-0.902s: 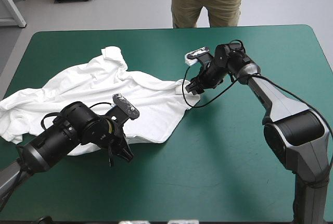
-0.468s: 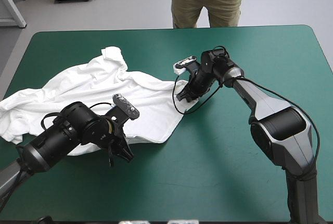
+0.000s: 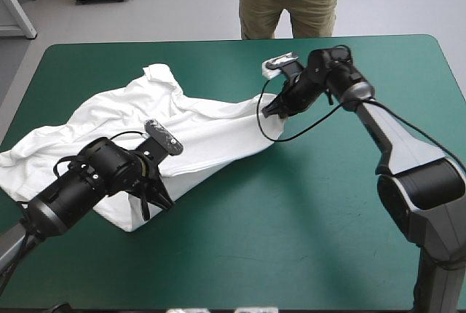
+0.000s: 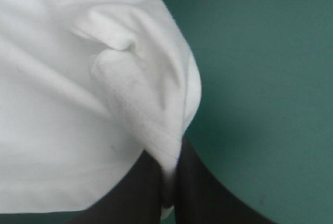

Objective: Fold the cloth

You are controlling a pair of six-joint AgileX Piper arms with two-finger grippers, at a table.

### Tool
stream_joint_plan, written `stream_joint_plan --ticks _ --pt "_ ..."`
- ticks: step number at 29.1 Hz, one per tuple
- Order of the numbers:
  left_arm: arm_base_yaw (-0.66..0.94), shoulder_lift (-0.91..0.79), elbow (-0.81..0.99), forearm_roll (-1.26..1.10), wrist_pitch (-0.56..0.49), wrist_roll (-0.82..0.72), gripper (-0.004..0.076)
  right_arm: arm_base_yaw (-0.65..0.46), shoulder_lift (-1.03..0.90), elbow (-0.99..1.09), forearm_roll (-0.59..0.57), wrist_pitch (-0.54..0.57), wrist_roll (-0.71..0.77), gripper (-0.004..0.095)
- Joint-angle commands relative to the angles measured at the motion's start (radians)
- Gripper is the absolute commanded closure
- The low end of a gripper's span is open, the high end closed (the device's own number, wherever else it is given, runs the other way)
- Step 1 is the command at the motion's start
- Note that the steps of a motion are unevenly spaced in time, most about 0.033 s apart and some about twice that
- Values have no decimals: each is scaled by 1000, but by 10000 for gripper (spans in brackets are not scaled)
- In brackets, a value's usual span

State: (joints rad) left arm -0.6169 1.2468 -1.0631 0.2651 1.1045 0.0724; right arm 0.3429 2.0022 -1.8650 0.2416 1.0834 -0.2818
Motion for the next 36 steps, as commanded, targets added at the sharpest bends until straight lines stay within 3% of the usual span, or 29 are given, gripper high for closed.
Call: stream_joint_plan --ticks 1,6,12,19,25,36 --pt "115 -23 -36 -9 -95 53 729 -86 -152 -35 94 24 -31 925" --pt "371 16 -140 -211 -153 271 729 -182 -299 -35 218 0 -87 925" --pt "543 100 -418 -332 -192 326 729 -235 -480 -35 282 -46 -133 925" --pt "550 152 -846 -360 -151 316 729 -238 -650 -74 339 -158 -186 925" --pt "550 161 -1221 -411 -75 309 730 -238 -689 -318 344 -166 -182 925" --pt "548 59 -1448 -533 -79 344 730 -238 -714 -702 338 -97 -135 925"
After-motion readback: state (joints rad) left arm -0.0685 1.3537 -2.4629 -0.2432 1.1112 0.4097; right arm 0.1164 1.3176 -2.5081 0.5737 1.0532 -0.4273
